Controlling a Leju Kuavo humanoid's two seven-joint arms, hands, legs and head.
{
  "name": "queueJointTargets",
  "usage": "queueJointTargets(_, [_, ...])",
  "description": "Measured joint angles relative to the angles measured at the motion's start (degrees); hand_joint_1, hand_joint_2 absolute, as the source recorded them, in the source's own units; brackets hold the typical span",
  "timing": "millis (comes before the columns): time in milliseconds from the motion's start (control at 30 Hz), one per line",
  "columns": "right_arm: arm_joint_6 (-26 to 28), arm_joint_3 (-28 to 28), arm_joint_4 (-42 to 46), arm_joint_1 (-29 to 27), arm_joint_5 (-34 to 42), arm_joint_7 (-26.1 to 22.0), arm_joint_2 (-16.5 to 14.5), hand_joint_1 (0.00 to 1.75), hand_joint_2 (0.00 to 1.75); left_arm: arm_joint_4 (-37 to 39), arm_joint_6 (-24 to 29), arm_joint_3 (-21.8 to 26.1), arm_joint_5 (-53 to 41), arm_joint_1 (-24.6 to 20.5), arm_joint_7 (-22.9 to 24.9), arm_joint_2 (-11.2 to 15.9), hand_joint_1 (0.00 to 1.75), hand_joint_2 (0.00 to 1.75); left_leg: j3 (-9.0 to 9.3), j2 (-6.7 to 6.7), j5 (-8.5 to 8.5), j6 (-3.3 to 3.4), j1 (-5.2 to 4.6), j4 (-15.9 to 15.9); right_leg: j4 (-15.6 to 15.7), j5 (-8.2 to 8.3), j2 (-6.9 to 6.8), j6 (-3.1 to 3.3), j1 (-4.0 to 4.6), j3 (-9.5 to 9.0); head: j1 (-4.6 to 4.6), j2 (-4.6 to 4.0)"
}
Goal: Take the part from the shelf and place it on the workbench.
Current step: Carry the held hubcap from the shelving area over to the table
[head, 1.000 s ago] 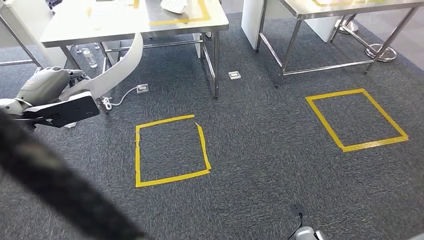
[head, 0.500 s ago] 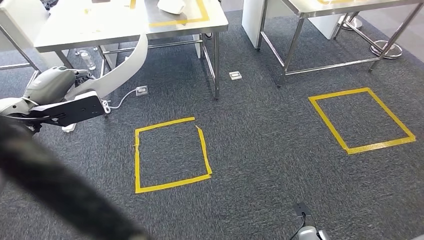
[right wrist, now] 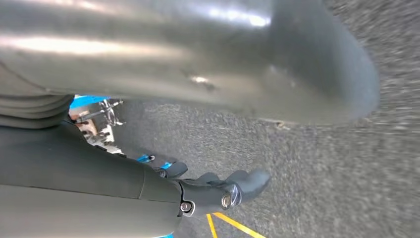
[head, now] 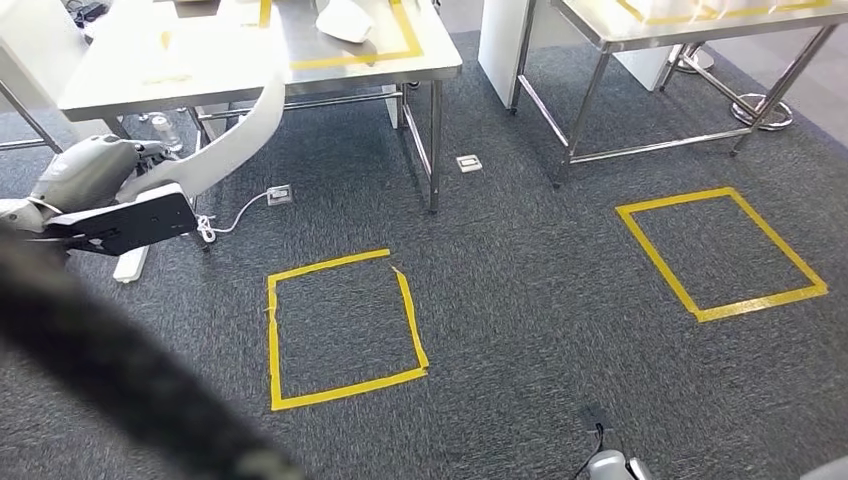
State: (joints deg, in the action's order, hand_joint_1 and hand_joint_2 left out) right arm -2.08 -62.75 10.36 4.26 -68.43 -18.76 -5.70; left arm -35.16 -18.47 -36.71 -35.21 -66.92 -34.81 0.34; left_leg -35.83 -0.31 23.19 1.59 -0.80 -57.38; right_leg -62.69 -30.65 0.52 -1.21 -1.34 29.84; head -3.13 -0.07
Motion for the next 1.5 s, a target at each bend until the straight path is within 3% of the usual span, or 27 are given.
queueJointTargets(67, [0.0,0.0,0.0,0.0,0.0,0.0,0.1,0.0,0.0,0.0,0.0,0.0,0.0,-0.2,0.0,-0.1,1.75,1.75,1.13,-0.06,0.87,0.43,0.07,0.1,-6.4,-1.38,-0.13,-0.36,0.01,4.32,-0.15,0.0])
queueJointTargets(133, [0.0,0.0,0.0,0.0,0.0,0.0,0.1,0.0,0.0,0.0,0.0,0.0,0.0,0.2,0.0,-0.3,1.75,1.75,2.25,-0.24,2.02,0.54,0.05,0.1,-10.8,-4.55,-0.15,-0.75,0.02,8.87,-0.27,0.0])
queueJointTargets(167, [0.0,0.0,0.0,-0.1,0.0,0.0,0.1,0.0,0.0,0.0,0.0,0.0,0.0,0.4,0.0,-0.3,1.75,1.75,2.96,-0.31,2.68,0.51,0.04,0.0,-10.7,-5.39,-0.17,-0.88,0.02,10.17,-0.27,0.0])
queueJointTargets(200, [0.0,0.0,0.0,-0.2,0.0,0.0,0.1,0.0,0.0,0.1,0.0,0.0,0.0,0.5,0.0,-0.3,1.75,1.75,3.75,-0.36,3.39,0.44,0.04,0.0,-8.8,-4.86,-0.19,-0.91,0.02,10.62,-0.26,0.0])
queueJointTargets(233, [0.0,0.0,0.0,-0.2,0.0,0.0,0.1,0.0,0.0,0.1,0.0,0.0,0.0,0.5,0.0,-0.3,1.75,1.75,4.57,-0.37,4.14,0.31,0.03,-0.1,-5.7,-2.73,-0.22,-0.85,0.03,10.35,-0.26,0.0])
queueJointTargets(300, [0.0,0.0,0.0,-0.3,0.0,0.0,0.2,0.0,0.0,0.2,0.0,-0.1,0.0,0.6,0.0,-0.4,1.75,1.75,5.94,-0.45,5.67,-0.11,-0.05,-0.5,1.2,3.94,-0.42,-0.39,0.21,9.12,-0.17,-0.01])
queueJointTargets(333, [0.0,0.0,0.0,-0.3,0.0,0.0,0.2,0.0,0.0,0.2,0.0,-0.1,0.0,0.6,0.0,-0.4,1.75,1.75,6.44,-0.52,6.42,-0.44,-0.1,-0.6,3.1,6.26,-0.47,-0.08,0.4,8.49,-0.06,-0.02])
queueJointTargets(367, [0.0,0.0,0.0,-0.4,0.0,0.0,0.2,0.0,0.0,0.3,-0.1,-0.1,0.0,0.6,0.0,-0.4,1.75,1.75,6.99,-0.61,6.89,-0.8,-0.13,-0.7,4.1,7.5,-0.5,0.28,0.54,8.0,0.06,-0.03])
queueJointTargets(433, [0.0,0.0,0.0,-0.3,-0.1,0.1,0.2,0.0,0.0,0.2,-0.1,-0.2,0.0,0.5,0.0,-0.4,1.75,1.75,7.53,-0.65,7.2,-1.48,-0.11,-1.4,4.3,7.1,-0.36,1.01,0.61,6.85,0.23,-0.03])
queueJointTargets(500, [0.0,0.0,0.0,-0.1,-0.1,0.0,0.2,0.0,0.0,0.1,-0.1,-0.2,0.0,0.0,0.0,-0.3,1.75,1.75,5.94,-0.52,6.91,-2.06,0.02,-4.8,4.5,6.45,-0.3,1.72,0.4,5.61,0.37,-0.02])
queueJointTargets(567, [0.0,0.0,0.0,-0.1,-0.1,0.0,0.2,0.0,0.0,0.1,-0.1,-0.2,0.1,-0.3,0.0,-0.3,1.75,1.75,1.59,-0.37,7.86,-2.65,0.29,-11.2,4.6,5.53,-0.31,2.07,0.23,4.46,0.52,-0.03])
queueJointTargets(633, [0.0,0.0,0.0,-0.1,-0.1,0.0,0.2,0.0,0.0,0.2,-0.1,-0.3,0.1,-0.1,0.0,-0.3,1.75,1.75,-3.26,-0.27,10.73,-3.05,0.55,-16.3,4.6,4.37,-0.27,2.01,0.02,3.25,0.61,-0.03])
queueJointTargets(700, [0.0,0.0,0.0,-0.2,-0.1,0.1,0.2,0.0,0.0,0.4,-0.1,-0.4,0.1,0.3,0.0,-0.2,1.75,1.75,-5.8,-0.2,12.1,-3.14,0.71,-16.2,4.6,3.02,-0.11,1.74,-0.3,1.65,0.7,-0.03])
queueJointTargets(733, [0.0,0.0,0.0,-0.2,-0.1,0.1,0.2,0.0,0.0,0.5,-0.1,-0.4,0.1,0.3,0.0,-0.1,1.75,1.75,-5.95,-0.15,10.78,-3.13,0.77,-13.9,4.6,2.31,-0.03,1.55,-0.44,0.76,0.81,-0.03])
queueJointTargets(833, [0.0,-0.1,0.0,-0.2,-0.1,0.1,0.2,0.0,0.0,0.7,-0.1,-0.4,0.1,0.1,-0.1,0.0,1.75,1.75,-4.74,0.36,1.02,-2.89,0.87,-3.7,4.5,-0.04,0.08,0.67,-0.49,-1.32,2.01,-0.04])
queueJointTargets(867, [0.0,-0.1,0.0,-0.2,-0.1,0.1,0.2,0.0,0.0,0.8,-0.2,-0.5,0.1,0.1,-0.1,0.0,1.75,1.75,-4.33,0.48,-1.09,-2.61,0.87,-1.9,4.6,-0.65,0.07,0.25,-0.37,-1.96,2.59,-0.04])
queueJointTargets(967, [0.0,-0.1,0.0,-0.2,-0.3,0.0,0.2,0.0,0.0,0.8,-0.1,-0.5,0.1,0.2,-0.2,0.0,1.75,1.75,-2.8,0.28,-1.48,-1.16,0.86,-1.2,3.1,-0.55,-0.08,-0.69,-0.28,-2.84,3.48,-0.04])
queueJointTargets(1000, [0.0,-0.1,0.0,-0.1,-0.4,-0.1,0.2,0.0,0.0,0.8,-0.1,-0.5,0.1,0.2,-0.3,0.0,1.75,1.75,-2.18,0.19,-1.2,-0.66,0.83,-1.1,1.1,-0.27,-0.17,-0.81,-0.33,-1.94,3.59,-0.03])
queueJointTargets(1067, [-0.1,-0.1,0.0,-0.1,-0.5,-0.1,0.3,0.0,0.0,0.8,0.1,-0.6,0.1,0.2,-0.5,0.0,1.75,1.75,-1.04,0.02,-0.35,0.06,0.67,-1.1,-5.0,-1.24,-0.34,-0.98,-0.27,1.95,3.61,-0.03])
queueJointTargets(1133, [-0.2,-0.1,0.0,-0.1,-0.6,-0.1,0.3,0.0,0.0,0.9,0.2,-0.6,0.1,0.7,-0.6,0.0,1.75,1.75,0.02,-0.22,0.74,0.48,0.32,-1.1,-10.7,-4.66,-0.34,-1.02,0.05,7.07,3.56,-0.03])
queueJointTargets(1200, [-0.3,-0.1,0.0,-0.3,-0.8,0.0,0.3,0.0,0.0,1.1,0.2,-0.7,0.0,1.2,-0.6,0.0,1.75,1.75,1.45,-0.41,2.04,0.73,-0.14,-1.1,-11.1,-6.97,-0.34,-0.52,0.51,10.02,3.51,-0.03])
queueJointTargets(1233, [-0.3,-0.1,0.0,-0.3,-0.9,0.0,0.3,0.0,0.0,1.1,0.2,-0.8,0.0,1.3,-0.6,-0.1,1.75,1.75,2.34,-0.44,2.74,0.81,-0.4,-1.1,-8.9,-6.08,-0.34,0.02,0.83,10.32,3.5,-0.03])
queueJointTargets(1267, [-0.4,-0.1,0.0,-0.3,-0.9,0.0,0.3,0.0,0.0,1.1,0.3,-0.8,0.0,1.4,-0.6,-0.1,1.75,1.75,3.21,-0.43,3.48,0.88,-0.64,-1.1,-5.4,-3.24,-0.34,0.75,1.22,10.05,3.49,-0.03])
queueJointTargets(1333, [-0.5,-0.1,0.0,-0.5,-1.0,0.0,0.4,0.0,0.0,1.3,0.3,-0.8,0.0,1.5,-0.6,-0.2,1.75,1.75,4.67,-0.52,4.97,0.81,-1.12,-1.2,1.3,4.16,-0.09,2.18,2.11,9.25,3.56,-0.04])
queueJointTargets(1367, [-0.6,-0.1,0.0,-0.6,-0.9,0.0,0.4,0.0,0.0,1.4,0.3,-0.8,0.0,1.6,-0.6,-0.3,1.75,1.75,5.14,-0.63,5.67,0.67,-1.26,-1.1,3.3,6.69,0.09,2.6,2.41,8.84,3.57,-0.04])
queueJointTargets(1400, [-0.6,-0.1,0.0,-0.6,-0.9,0.1,0.5,0.0,0.0,1.4,0.3,-0.8,0.0,1.6,-0.6,-0.4,1.75,1.75,5.56,-0.78,6.01,0.44,-1.39,-1.3,4.1,7.64,0.26,2.81,2.5,8.5,3.58,-0.04])
queueJointTargets(1500, [-0.4,-0.1,0.0,-0.3,-0.6,0.3,0.4,0.0,0.0,1.4,0.3,-0.8,-0.1,1.2,-0.4,-0.8,1.75,1.75,5.3,-0.87,5.87,-0.36,-1.58,-4.1,4.7,6.82,0.38,3.07,1.85,6.21,3.48,-0.03])
